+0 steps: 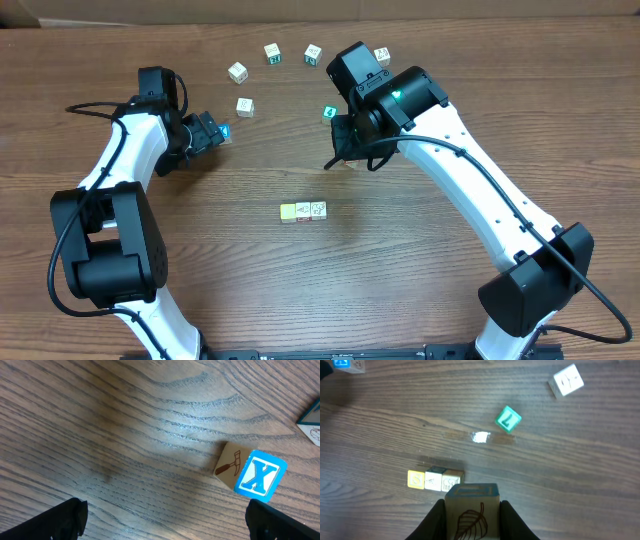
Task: Form a horizontal line
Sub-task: 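Carry the leaf block toward the right end of the front row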
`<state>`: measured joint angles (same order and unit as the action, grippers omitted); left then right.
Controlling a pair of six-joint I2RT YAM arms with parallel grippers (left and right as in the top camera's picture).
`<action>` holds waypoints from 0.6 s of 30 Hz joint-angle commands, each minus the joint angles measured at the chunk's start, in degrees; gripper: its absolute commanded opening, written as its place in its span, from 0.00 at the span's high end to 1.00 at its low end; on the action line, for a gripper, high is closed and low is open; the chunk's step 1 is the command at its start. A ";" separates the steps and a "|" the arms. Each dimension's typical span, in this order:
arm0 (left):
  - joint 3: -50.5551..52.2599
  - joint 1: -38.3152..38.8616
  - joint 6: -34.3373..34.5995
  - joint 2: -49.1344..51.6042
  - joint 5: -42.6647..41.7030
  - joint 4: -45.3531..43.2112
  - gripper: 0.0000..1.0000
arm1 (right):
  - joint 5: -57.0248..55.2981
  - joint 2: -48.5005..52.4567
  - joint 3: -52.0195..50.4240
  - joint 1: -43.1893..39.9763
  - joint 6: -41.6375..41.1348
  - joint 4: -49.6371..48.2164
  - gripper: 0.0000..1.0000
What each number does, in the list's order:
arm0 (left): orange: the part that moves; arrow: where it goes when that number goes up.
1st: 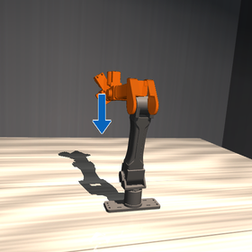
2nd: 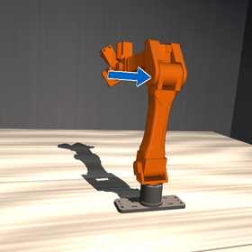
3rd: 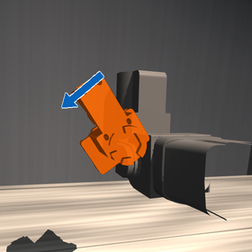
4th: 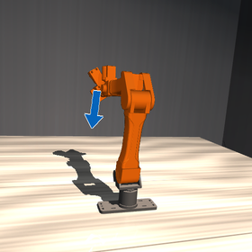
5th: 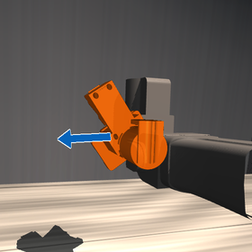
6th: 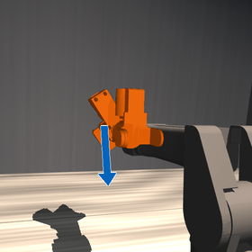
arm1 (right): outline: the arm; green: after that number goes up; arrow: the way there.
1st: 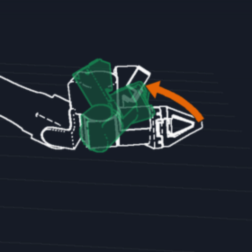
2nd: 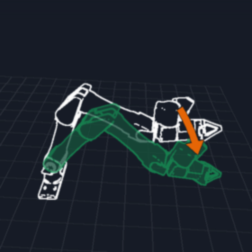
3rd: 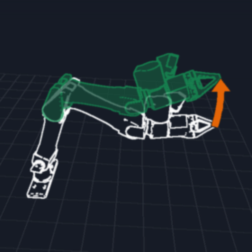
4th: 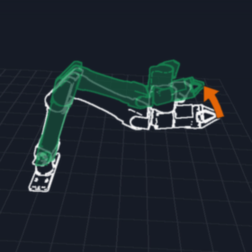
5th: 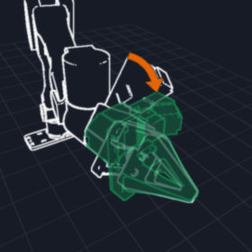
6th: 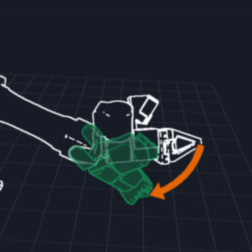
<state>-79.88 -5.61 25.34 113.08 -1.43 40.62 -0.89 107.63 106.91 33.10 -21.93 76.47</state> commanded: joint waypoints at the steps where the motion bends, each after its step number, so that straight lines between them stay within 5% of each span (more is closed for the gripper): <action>1: -0.92 0.37 -0.04 0.61 0.37 -0.20 0.00 | -0.57 -0.92 0.28 0.26 -3.28 0.70 0.84; 18: -0.92 0.37 -0.04 0.61 0.39 -0.22 0.00 | -3.15 -0.92 -15.08 0.26 -13.70 -2.86 0.87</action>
<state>-79.88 -5.61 25.36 113.06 -1.43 40.62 -2.87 107.63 93.27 33.10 -33.04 74.76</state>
